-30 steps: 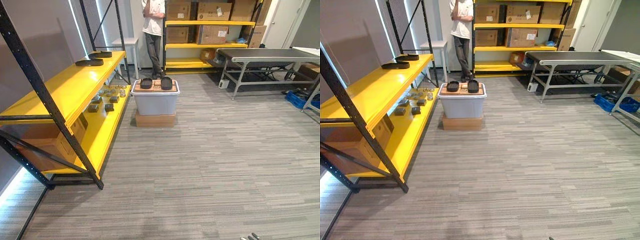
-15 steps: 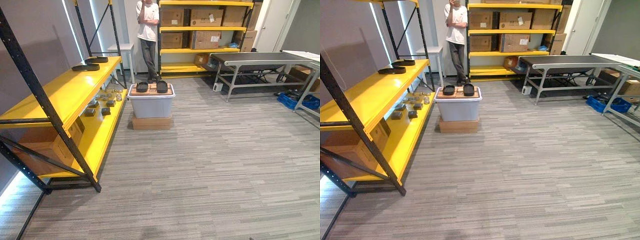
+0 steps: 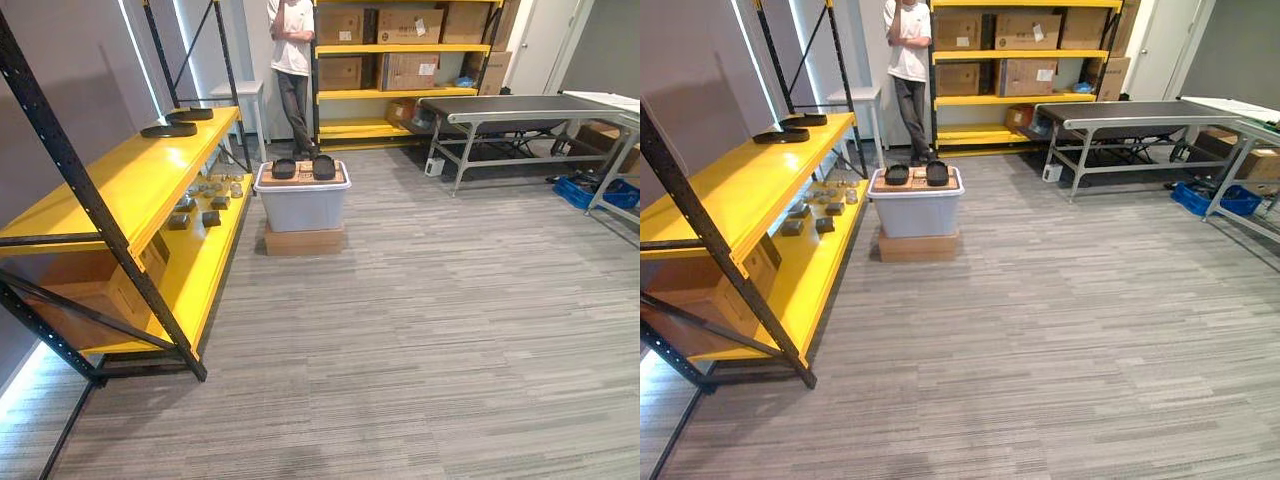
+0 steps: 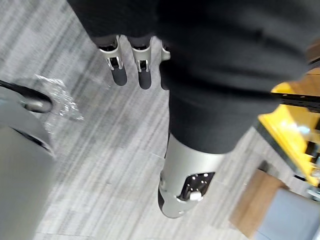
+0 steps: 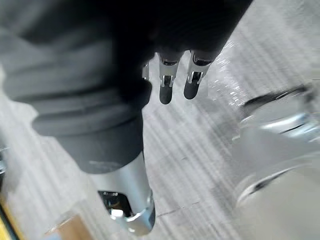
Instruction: Walk over and take plastic housings, then place them on the shelf
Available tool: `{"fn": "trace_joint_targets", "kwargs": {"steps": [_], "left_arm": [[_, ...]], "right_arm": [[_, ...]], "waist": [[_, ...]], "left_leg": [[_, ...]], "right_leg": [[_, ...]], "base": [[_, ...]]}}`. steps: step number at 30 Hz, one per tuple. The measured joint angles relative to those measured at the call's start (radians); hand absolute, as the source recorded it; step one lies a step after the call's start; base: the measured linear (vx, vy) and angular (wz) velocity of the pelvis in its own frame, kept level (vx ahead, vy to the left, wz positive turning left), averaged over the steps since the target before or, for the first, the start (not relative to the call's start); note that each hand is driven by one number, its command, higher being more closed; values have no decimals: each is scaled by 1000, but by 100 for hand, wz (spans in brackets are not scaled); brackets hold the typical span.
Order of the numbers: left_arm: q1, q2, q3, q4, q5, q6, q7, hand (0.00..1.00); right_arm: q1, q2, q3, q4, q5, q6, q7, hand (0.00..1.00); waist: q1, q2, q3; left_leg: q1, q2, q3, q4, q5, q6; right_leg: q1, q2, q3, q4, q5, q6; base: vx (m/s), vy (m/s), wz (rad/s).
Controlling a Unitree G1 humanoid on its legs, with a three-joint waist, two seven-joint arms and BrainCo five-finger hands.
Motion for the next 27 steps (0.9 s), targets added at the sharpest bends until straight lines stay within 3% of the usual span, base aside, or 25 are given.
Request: {"fn": "trace_joint_targets", "kwargs": {"steps": [3,4,5,6,7,8,9,10,13,14,16,17,18,19,20,21,22,23,25,27], "left_arm": [[-30,40,3,6,24,26,2,0],[-31,38,11,6,38,26,2,0],[-33,22,39,12,43,24,6,0],[-39,-1,76,18,41,13,18,0],[-49,-12,90,18,39,6,24,0],[-55,-22,94,20,38,4,26,0],[-55,-23,93,21,39,7,25,0],[-55,-22,94,22,39,9,26,0],[-54,-54,98,23,40,4,18,0],[-56,-82,115,22,41,-4,17,0],[-54,-124,112,24,54,-11,14,0],[-34,-137,94,27,61,-14,12,0],[-31,-135,85,27,61,-17,13,0],[-15,-110,63,32,66,-3,18,0],[-7,-105,52,35,66,1,20,0],[-3,-107,38,55,69,7,22,0],[-12,-85,13,74,79,12,24,0],[-20,-69,-7,79,77,12,26,0],[-45,-50,-28,84,75,7,26,0],[-87,-36,-22,91,75,6,28,0]], "right_arm": [[54,10,-32,1,0,5,0,0],[65,12,-51,4,0,8,0,0],[85,12,-83,9,-1,18,0,0],[96,17,-99,14,-7,23,0,0],[98,18,-98,25,-14,24,-1,0],[92,22,-93,29,-29,30,2,0],[86,25,-93,32,-44,30,2,0],[84,25,-94,33,-44,30,2,0],[36,14,-98,16,-44,6,2,0],[10,20,-97,-18,-44,-3,2,0],[-2,17,-97,-59,-39,-15,3,0],[-10,14,-94,-57,-39,-24,1,0],[-10,14,-85,-55,-38,-27,0,0],[-3,31,-60,-47,-18,-27,-8,0],[11,37,-53,-47,-15,-28,-13,0],[2,34,-37,-50,-3,-29,-19,0],[-2,65,-30,-40,5,-28,-30,0],[0,79,-16,-34,2,-26,-36,0],[7,92,-8,2,-13,-16,-40,0],[14,87,2,38,-20,-15,-44,0]], "waist": [[-12,-29,11],[-18,-28,7],[-35,-7,-11],[-44,2,-17],[-46,8,-13],[-32,33,-3],[-21,29,13],[-17,27,17],[18,22,28],[43,14,42],[54,13,47],[53,16,45],[54,17,44],[64,-29,22],[67,-50,5],[62,-35,4],[55,-40,5],[47,-51,11],[41,-46,19],[31,-11,40]], "left_leg": [[52,20,-11,6,-53,-41],[61,27,-19,11,-70,-40],[75,53,-29,9,-92,-35],[24,87,-19,218,-115,-60],[-53,126,-10,385,-103,-53],[-163,199,-20,653,-17,-60],[-232,233,-33,789,-19,-76],[-262,231,-36,796,-25,-85],[-375,177,-1,520,-31,-102],[-417,153,16,386,-21,-100],[-451,126,16,180,43,-108],[-450,121,14,70,70,-117],[-451,124,7,46,72,-118],[-476,81,-1,137,141,-95],[-480,57,-7,169,142,-96],[-478,48,-16,203,184,-64],[-431,24,-18,202,205,-16],[-404,10,-24,191,194,-2],[-316,-1,-38,149,161,23],[-177,35,-43,92,105,34]], "right_leg": [[-42,5,1,-69,60,-46],[-45,4,-4,-51,71,-61],[-36,21,-26,-21,79,-75],[-5,40,-44,-34,84,-116],[10,54,-53,-41,69,-137],[91,100,-55,-111,67,-145],[176,127,-52,-180,70,-160],[216,128,-52,-204,76,-172],[346,112,-10,-306,70,-169],[379,86,17,-325,60,-155],[438,43,27,-336,12,-113],[487,26,25,-324,-46,-83],[508,19,24,-307,-79,-69],[535,-48,22,-258,-156,-27],[527,-71,35,-209,-172,-8],[461,-94,33,-26,-170,-6],[336,-158,30,291,-51,-18],[304,-172,35,369,-23,-22],[241,-164,-2,373,-95,10],[168,-59,-57,181,-122,-1]], "base": [[210,-136,8],[385,-236,33],[498,-236,44],[526,-232,44],[541,-207,22],[507,-196,-8],[510,-179,-13],[507,-141,-9],[566,-25,-40],[472,96,-61],[485,139,-33],[412,160,1],[564,244,-3],[498,219,-14],[667,257,-23],[828,365,-21],[833,359,1],[784,343,28],[514,155,19],[505,103,-9]]}}
